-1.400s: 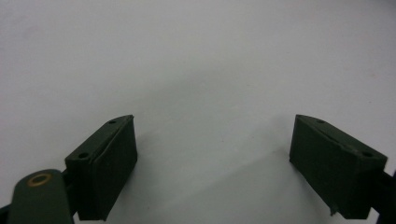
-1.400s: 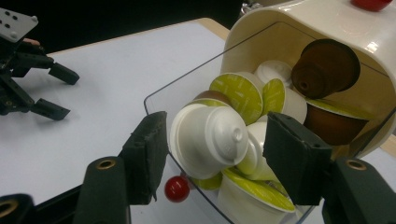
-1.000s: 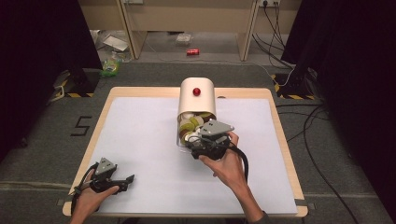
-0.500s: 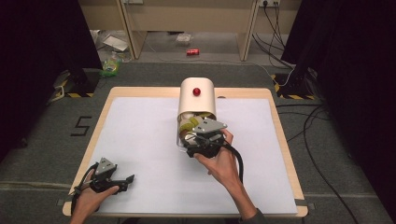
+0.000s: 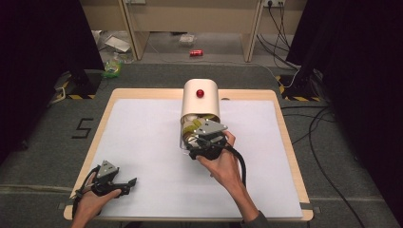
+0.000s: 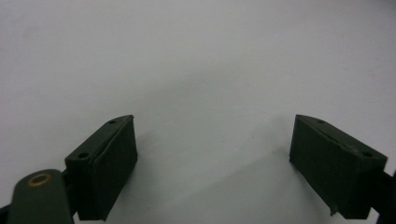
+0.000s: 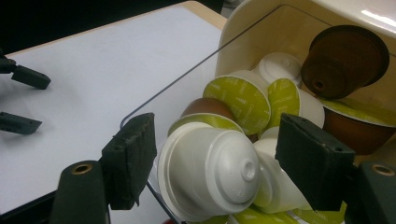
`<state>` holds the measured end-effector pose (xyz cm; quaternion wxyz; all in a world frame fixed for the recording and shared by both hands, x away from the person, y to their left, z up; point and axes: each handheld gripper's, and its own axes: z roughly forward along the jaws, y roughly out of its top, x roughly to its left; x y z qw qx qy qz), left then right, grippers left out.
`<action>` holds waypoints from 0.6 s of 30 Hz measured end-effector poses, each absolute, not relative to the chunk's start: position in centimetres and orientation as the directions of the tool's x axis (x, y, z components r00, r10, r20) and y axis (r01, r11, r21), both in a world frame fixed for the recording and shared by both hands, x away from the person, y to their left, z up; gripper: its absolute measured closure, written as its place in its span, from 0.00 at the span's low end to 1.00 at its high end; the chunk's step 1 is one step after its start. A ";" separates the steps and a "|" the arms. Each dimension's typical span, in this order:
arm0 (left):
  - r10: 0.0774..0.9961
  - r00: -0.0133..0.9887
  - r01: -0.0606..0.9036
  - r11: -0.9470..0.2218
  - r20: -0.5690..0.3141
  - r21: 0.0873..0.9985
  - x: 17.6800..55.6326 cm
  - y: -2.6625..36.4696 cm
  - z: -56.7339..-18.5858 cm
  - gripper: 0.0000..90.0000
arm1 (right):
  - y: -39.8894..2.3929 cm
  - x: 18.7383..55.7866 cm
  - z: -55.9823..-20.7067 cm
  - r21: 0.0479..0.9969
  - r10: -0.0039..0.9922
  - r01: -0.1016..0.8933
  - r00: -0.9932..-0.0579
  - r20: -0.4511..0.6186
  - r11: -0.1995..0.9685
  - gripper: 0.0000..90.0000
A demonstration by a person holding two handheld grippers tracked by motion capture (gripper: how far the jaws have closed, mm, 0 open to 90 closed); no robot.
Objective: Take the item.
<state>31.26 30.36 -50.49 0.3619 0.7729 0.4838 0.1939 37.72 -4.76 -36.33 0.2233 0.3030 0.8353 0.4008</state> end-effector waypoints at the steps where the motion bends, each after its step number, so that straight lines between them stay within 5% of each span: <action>1: 0.888 0.456 0.608 -0.271 -0.049 0.747 31.3 30.4 -50.5 0.16 | -4.7 37.8 -36.4 0.803 0.682 0.324 -0.718 -0.136 0.501 0.33; 18: 0.888 0.457 0.607 -0.268 -0.052 0.748 31.2 30.4 -50.5 0.16 | -5.2 37.7 -36.2 0.787 0.665 0.335 -0.737 -0.125 0.519 0.44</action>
